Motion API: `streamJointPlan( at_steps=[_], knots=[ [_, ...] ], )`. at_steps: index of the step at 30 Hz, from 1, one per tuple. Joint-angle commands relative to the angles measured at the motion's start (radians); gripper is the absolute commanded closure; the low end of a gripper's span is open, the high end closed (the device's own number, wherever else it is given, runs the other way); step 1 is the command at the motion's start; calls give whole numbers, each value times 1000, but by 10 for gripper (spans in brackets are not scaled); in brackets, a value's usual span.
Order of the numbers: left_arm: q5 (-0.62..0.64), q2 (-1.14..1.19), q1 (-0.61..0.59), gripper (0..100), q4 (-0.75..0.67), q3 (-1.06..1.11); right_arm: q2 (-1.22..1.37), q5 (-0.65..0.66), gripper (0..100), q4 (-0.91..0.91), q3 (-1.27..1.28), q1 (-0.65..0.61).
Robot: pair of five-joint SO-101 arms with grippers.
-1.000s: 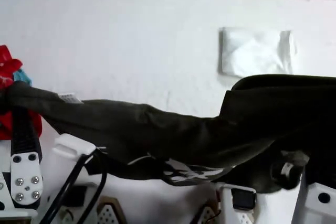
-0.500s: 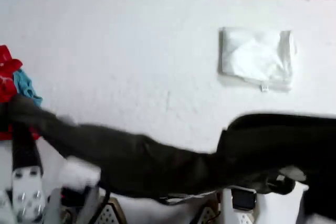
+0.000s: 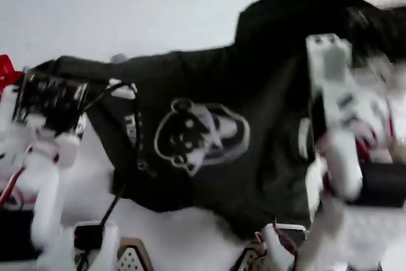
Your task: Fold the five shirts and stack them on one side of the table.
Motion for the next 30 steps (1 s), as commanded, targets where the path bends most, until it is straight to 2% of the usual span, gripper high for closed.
streamJointPlan(
  at_steps=[1, 6, 12, 22, 30],
  knots=[
    [2, 15, 3, 975, -135, 82, 81, -3, 981, -91, 43, -8],
    [2, 170, 3, 975, -219, 56, 193, 0, 981, -165, 44, -7],
    [2, 466, 8, 975, -216, -159, 275, 0, 981, -206, 43, -7],
    [0, 855, 8, 975, -18, -608, 406, 2, 981, -193, -114, -7],
    [-32, 1109, 8, 975, 31, -648, 558, -8, 981, -136, -107, -13]
  ],
)
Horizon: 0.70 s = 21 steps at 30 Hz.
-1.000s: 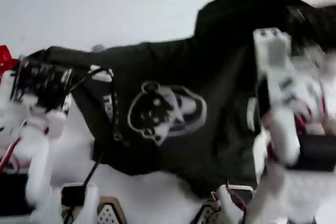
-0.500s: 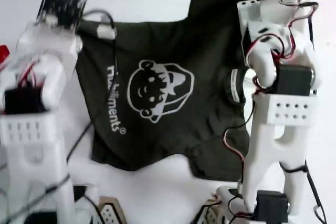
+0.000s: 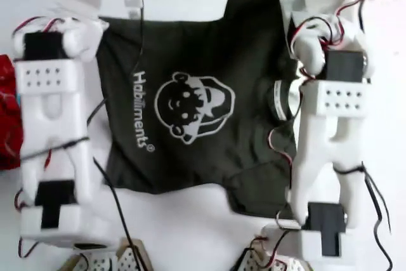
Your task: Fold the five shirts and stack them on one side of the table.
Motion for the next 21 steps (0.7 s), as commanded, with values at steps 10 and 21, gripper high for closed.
streamJointPlan(
  at_steps=[10, 21],
  knots=[
    [-20, 275, 8, 975, -9, -50, 283, -9, 981, 79, -38, -18],
    [-23, 302, 8, 975, 150, -44, 335, -9, 980, 232, -38, -22]
  ],
)
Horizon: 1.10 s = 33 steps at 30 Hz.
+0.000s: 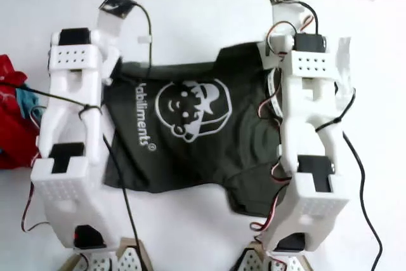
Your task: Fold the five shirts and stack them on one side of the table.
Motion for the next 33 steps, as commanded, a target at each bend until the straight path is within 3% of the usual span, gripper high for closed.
streamJointPlan(
  at_steps=[1, 9, 16, 24, 33],
  knots=[
    [-11, -81, 8, 975, 80, -41, -79, -9, 980, 73, -38, -7],
    [-11, -282, 9, 975, 284, -38, -312, 0, 980, 255, 40, -5],
    [-11, -384, 3, 975, 404, 10, -659, 12, 980, 183, 511, -1],
    [-63, -621, 6, 975, 247, 496, -1069, 109, 980, 108, 944, 36],
    [-95, -878, 6, 975, 77, 940, -1241, 229, 980, 114, 1181, 127]
  ],
)
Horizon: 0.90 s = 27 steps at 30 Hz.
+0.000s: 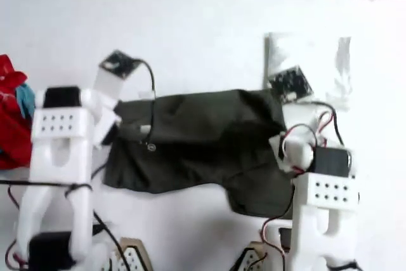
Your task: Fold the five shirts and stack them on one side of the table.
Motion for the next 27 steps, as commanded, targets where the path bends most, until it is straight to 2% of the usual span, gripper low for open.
streamJointPlan(
  at_steps=[1, 9, 20, 27],
  knots=[
    [-6, -74, 6, 975, -32, 88, -68, 52, 980, -8, 49, 35],
    [-6, -80, 6, 975, -32, 185, -199, 186, 980, 174, 69, 35],
    [-8, -75, 6, 966, -126, 298, -231, 330, 974, 142, 284, 36],
    [-8, -83, 2, 839, -94, 288, -231, 353, 834, 145, 269, 35]
  ],
)
